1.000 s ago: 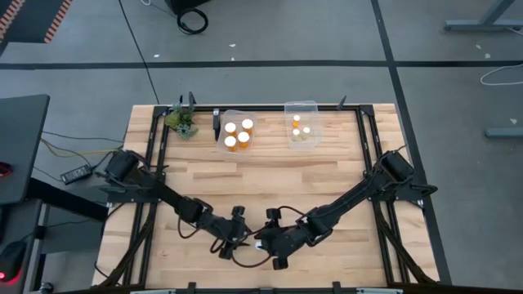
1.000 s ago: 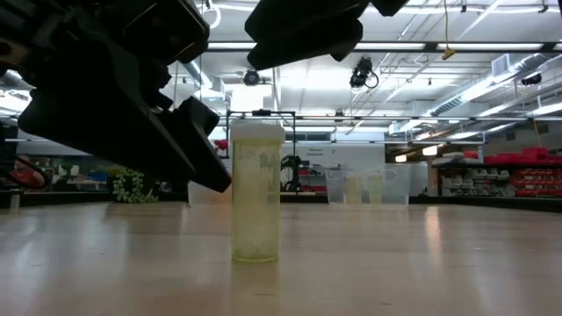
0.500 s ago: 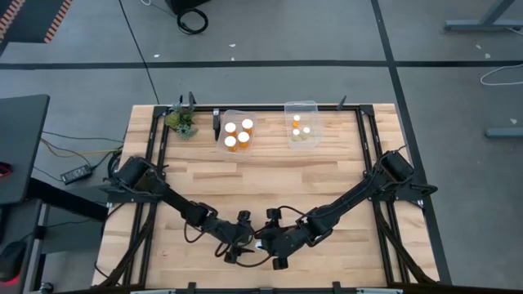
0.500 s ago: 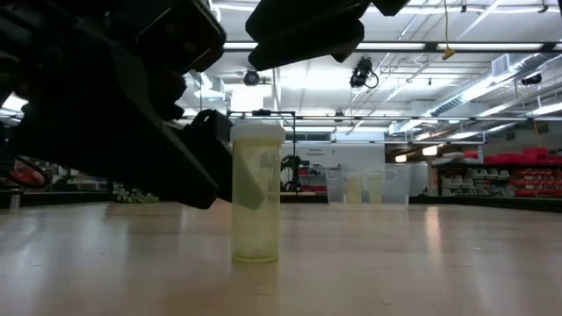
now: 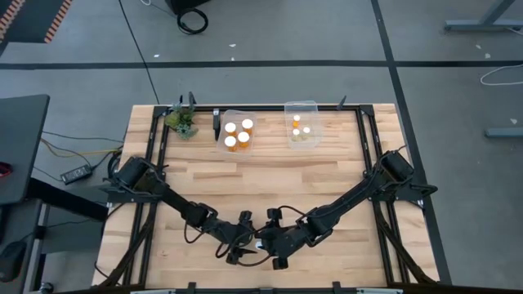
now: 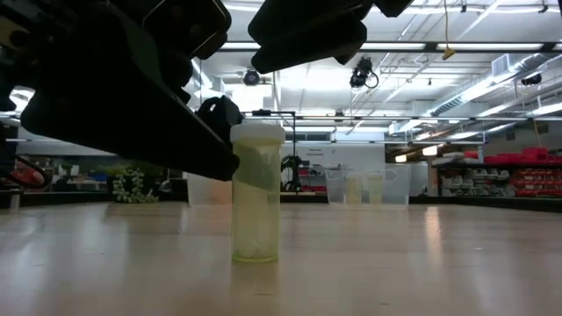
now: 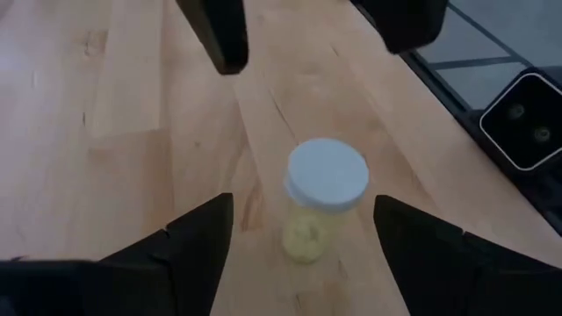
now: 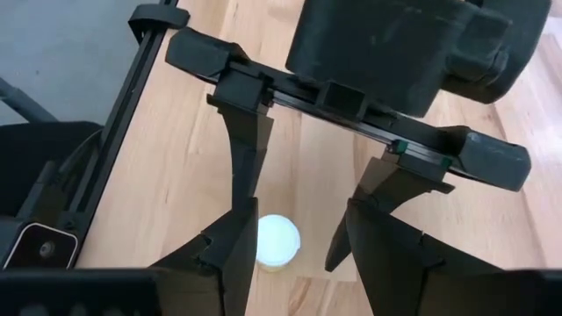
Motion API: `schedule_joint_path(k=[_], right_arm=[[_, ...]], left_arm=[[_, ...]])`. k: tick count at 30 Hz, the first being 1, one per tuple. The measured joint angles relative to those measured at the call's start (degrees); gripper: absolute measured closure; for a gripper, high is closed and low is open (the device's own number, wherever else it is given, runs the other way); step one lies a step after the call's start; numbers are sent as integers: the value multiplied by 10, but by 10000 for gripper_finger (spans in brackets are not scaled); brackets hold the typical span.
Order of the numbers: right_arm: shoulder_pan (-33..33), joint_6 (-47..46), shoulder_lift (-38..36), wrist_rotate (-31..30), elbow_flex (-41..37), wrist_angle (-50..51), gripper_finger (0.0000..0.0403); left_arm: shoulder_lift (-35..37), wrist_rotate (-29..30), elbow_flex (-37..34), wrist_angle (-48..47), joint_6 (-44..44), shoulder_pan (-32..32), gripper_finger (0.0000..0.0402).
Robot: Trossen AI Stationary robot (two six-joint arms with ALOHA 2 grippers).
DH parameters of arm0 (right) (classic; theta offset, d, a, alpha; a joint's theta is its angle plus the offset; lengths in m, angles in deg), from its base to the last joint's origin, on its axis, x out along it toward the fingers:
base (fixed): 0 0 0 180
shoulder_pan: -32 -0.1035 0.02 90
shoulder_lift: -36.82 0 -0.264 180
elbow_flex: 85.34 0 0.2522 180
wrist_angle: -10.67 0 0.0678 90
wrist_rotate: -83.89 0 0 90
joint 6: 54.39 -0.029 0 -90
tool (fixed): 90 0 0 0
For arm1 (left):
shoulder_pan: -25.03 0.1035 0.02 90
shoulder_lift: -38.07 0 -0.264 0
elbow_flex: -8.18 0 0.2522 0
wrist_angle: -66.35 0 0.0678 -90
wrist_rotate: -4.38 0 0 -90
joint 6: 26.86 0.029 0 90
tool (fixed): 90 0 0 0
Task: Pick and place medicine bottles into bin by pill shape (circle, oval)
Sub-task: Put the small yellow pill bottle into the right transparent bin
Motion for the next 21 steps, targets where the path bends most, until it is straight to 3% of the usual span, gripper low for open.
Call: schedule_joint_path(k=[13, 21], right_arm=[[0, 1, 0, 0, 0, -1, 221], [0, 0, 0, 0, 0, -2, 221]], left_arm=[[-23, 8, 0, 37, -4, 2, 117], [-26, 8, 0, 41, -3, 3, 156]])
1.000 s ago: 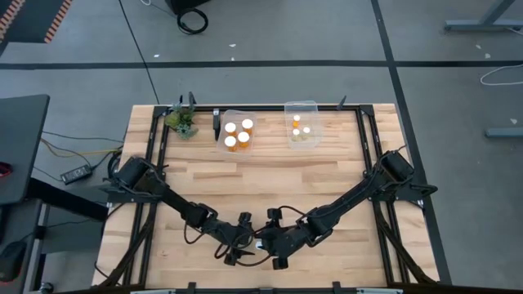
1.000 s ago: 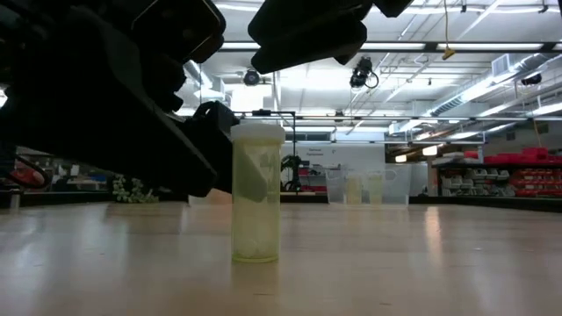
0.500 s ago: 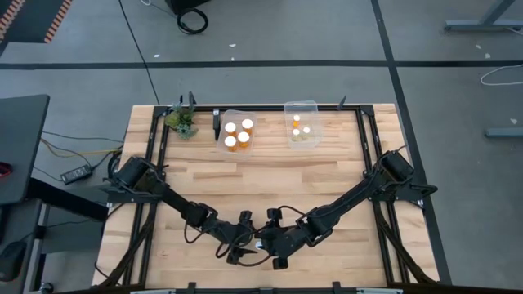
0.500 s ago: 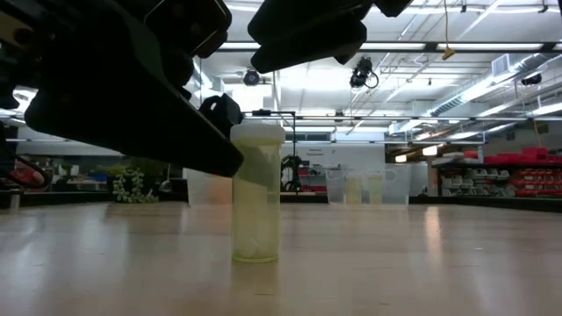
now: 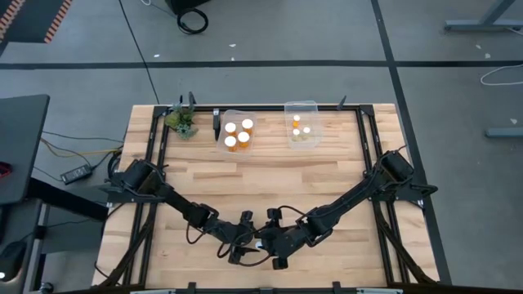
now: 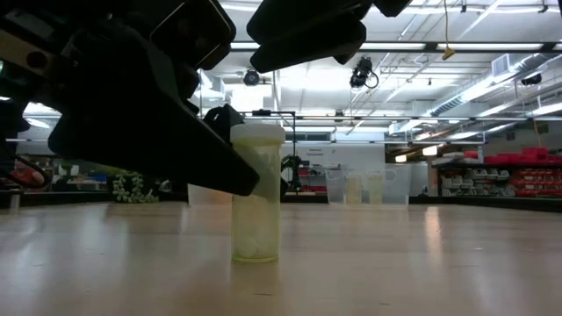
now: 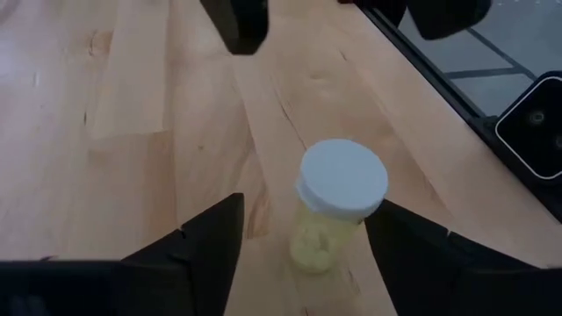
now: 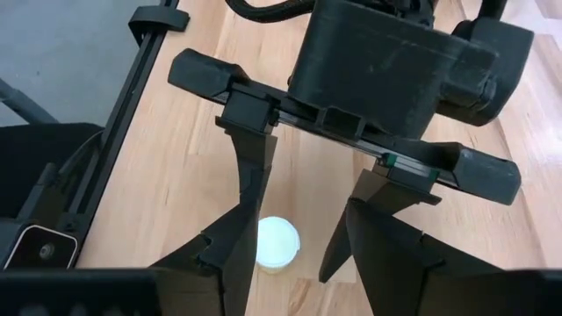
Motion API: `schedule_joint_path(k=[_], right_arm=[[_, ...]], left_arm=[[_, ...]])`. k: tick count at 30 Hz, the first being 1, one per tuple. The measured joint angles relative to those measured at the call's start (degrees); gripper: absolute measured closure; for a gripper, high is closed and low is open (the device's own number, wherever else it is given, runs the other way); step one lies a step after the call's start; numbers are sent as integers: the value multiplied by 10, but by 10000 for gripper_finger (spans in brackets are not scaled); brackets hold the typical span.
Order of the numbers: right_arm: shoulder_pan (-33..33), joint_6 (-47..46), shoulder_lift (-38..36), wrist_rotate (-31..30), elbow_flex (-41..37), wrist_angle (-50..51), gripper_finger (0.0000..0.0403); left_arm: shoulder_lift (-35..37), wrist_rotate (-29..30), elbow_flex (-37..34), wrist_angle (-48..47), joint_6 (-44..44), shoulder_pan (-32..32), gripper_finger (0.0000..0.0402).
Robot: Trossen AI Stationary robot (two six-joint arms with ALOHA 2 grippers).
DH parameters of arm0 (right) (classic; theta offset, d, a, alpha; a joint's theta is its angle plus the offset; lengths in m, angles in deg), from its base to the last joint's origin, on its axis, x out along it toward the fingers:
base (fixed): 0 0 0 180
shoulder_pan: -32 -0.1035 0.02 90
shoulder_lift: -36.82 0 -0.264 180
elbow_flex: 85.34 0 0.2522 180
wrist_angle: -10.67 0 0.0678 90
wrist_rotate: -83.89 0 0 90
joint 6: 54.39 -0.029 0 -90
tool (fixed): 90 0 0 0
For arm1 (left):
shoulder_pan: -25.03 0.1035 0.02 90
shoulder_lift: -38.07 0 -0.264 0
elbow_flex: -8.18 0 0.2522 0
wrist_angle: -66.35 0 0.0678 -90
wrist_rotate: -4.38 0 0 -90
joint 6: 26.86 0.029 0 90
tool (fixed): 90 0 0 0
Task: Pick and place medicine bottles into bin by pill shape (circle, oval)
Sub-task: Put the small yellow pill bottle into the right transparent bin
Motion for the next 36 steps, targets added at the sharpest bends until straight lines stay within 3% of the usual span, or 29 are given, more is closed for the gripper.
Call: schedule_joint_path(k=[26, 36], right_arm=[[0, -34, 0, -12, 0, 12, 221], [6, -90, -9, -41, 1, 64, 221]], left_arm=[[3, 0, 0, -1, 32, 3, 280], [19, 2, 0, -17, 47, 19, 286]])
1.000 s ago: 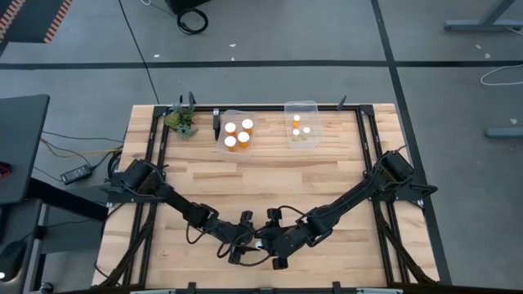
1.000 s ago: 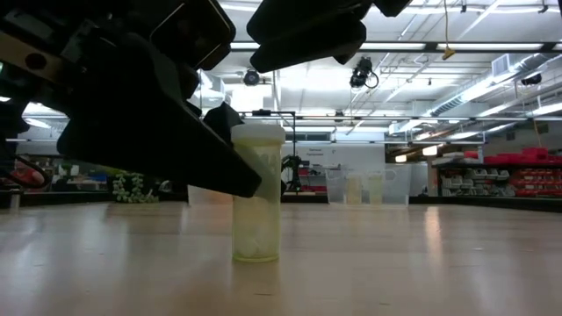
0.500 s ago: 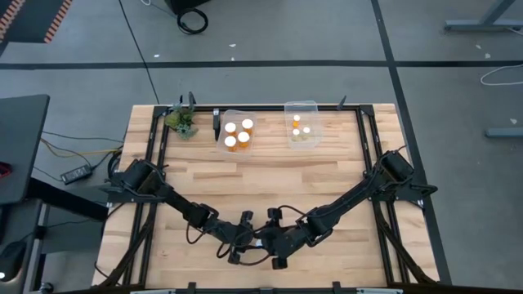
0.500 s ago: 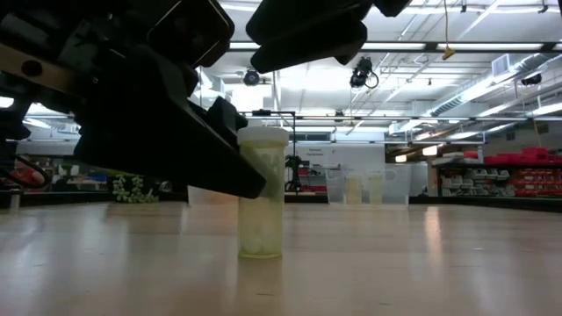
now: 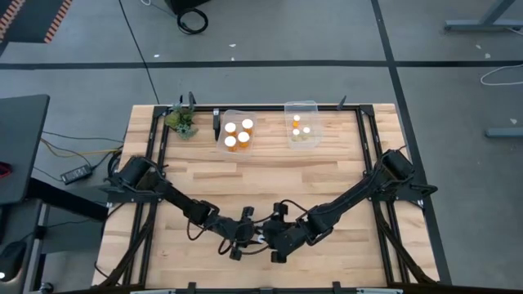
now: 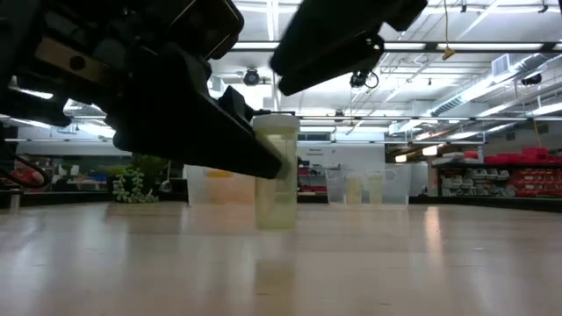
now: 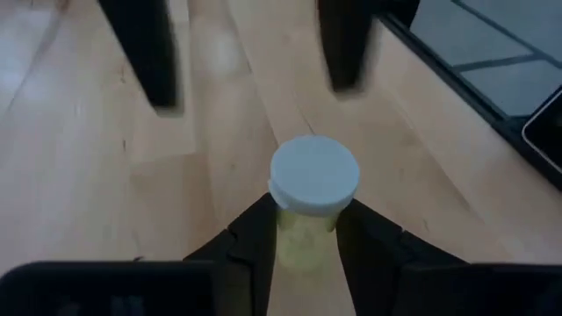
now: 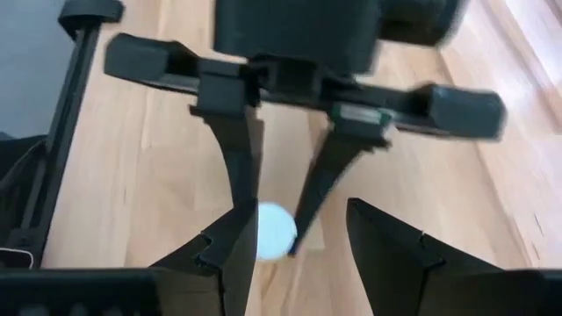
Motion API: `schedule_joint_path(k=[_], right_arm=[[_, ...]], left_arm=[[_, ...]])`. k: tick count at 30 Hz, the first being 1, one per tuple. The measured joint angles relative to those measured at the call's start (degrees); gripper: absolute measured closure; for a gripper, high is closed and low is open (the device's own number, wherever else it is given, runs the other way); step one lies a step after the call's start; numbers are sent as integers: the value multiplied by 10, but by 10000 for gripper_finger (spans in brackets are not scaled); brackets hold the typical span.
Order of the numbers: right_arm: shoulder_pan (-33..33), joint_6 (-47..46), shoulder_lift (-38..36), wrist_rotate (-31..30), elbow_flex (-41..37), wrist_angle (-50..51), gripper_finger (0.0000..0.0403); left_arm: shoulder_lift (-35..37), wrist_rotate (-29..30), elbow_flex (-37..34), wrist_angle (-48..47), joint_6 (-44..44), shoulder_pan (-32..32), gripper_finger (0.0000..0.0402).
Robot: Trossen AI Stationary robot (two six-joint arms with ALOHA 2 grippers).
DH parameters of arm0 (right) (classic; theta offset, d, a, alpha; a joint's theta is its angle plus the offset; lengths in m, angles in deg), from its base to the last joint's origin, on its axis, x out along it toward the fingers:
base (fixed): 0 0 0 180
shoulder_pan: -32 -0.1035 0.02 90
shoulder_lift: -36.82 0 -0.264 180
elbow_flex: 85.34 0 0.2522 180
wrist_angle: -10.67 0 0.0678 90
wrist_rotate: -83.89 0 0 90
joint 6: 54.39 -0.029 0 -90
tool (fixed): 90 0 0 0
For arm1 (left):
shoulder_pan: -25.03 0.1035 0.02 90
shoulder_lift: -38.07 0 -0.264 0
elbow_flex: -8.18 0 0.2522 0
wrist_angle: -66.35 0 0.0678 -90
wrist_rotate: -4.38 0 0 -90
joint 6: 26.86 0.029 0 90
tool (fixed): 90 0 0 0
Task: Pick and place medicine bottles into bin by pill shape (circle, oval)
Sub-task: Put the small yellow pill bottle into the right transparent bin
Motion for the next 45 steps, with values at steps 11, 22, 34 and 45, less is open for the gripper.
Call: schedule_joint_path(k=[11, 22, 34, 45], right_arm=[[12, -11, -47, -31, 1, 101, 221], [64, 5, -55, -30, 1, 208, 221], [162, 119, -127, -2, 1, 265, 221], [270, 245, -139, 65, -20, 259, 221]], left_arm=[[18, 0, 0, -19, 31, 48, 284], [18, 0, 0, -30, 74, 116, 285], [18, 0, 0, -40, 124, 203, 283], [18, -22, 0, -62, 151, 274, 281]])
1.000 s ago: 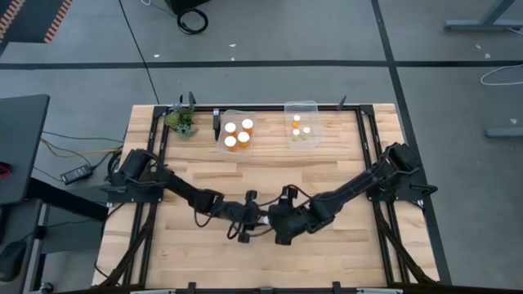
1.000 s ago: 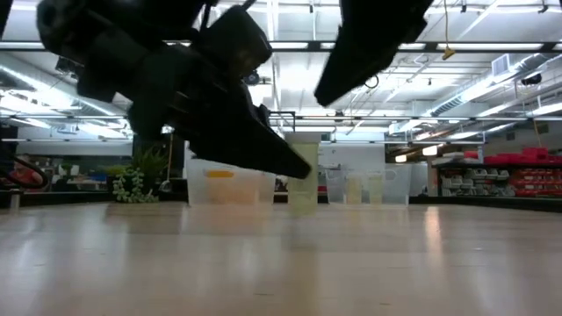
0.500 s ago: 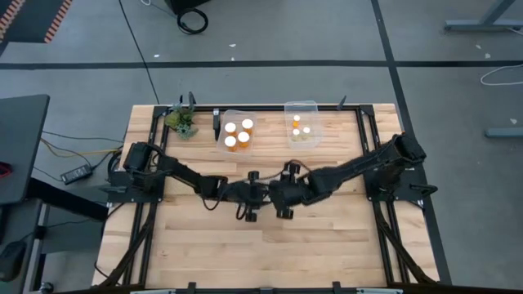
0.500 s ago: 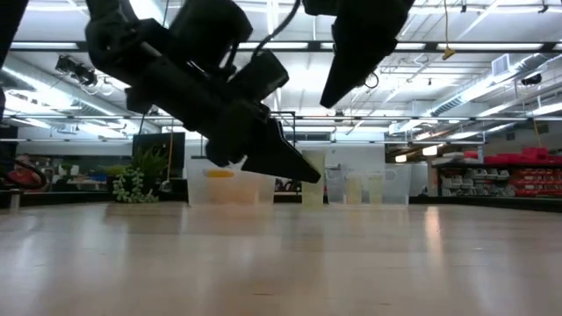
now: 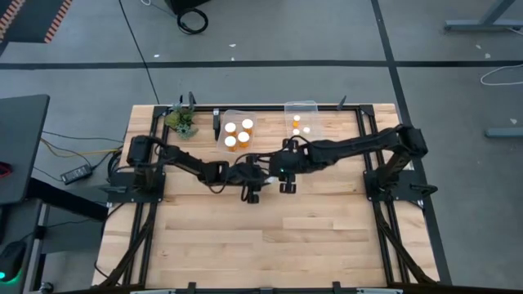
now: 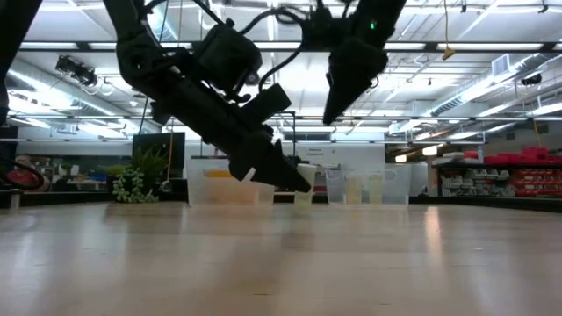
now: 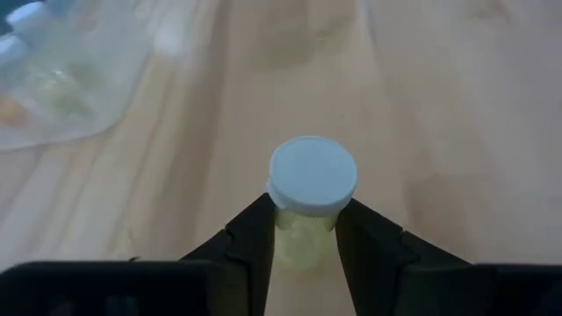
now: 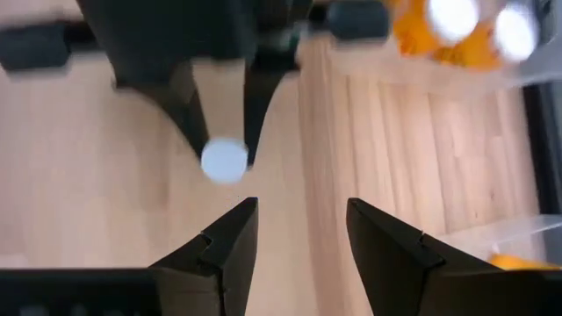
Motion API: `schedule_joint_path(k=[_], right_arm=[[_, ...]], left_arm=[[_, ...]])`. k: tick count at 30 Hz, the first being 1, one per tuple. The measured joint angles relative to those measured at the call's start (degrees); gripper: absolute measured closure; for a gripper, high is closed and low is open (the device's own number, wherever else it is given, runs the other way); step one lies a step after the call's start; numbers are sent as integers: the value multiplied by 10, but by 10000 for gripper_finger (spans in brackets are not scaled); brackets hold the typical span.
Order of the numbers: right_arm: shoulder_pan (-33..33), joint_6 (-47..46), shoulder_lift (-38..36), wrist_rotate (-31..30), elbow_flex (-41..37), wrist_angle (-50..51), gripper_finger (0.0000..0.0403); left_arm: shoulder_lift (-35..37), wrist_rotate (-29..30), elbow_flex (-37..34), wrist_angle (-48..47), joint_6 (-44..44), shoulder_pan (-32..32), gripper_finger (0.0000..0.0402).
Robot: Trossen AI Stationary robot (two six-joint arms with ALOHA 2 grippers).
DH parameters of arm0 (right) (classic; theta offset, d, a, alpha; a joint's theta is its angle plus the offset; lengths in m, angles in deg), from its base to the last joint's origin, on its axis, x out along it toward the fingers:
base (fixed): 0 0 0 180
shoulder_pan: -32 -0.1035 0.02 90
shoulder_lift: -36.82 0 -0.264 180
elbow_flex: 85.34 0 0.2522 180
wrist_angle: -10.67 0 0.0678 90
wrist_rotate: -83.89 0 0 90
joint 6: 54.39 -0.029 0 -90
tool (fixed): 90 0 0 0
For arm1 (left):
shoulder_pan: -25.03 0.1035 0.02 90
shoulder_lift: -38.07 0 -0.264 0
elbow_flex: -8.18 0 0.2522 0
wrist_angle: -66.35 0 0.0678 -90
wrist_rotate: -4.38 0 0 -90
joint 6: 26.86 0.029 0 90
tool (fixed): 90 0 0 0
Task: Pick and place medicine bottles into bin by pill shape (circle, oval)
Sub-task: Put the small yellow pill bottle into the right transparent bin
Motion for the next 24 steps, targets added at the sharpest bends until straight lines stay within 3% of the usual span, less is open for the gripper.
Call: schedule_joint_path(k=[9, 19, 24], right_arm=[[60, 64, 1, 51, -19, -23, 221], [99, 141, 1, 64, -19, -92, 221], [128, 148, 12, 100, -22, -99, 221]], left_arm=[[0, -1, 0, 5, 53, 52, 277], [0, -1, 0, 23, 92, 103, 277], [0, -40, 0, 33, 83, 122, 279]])
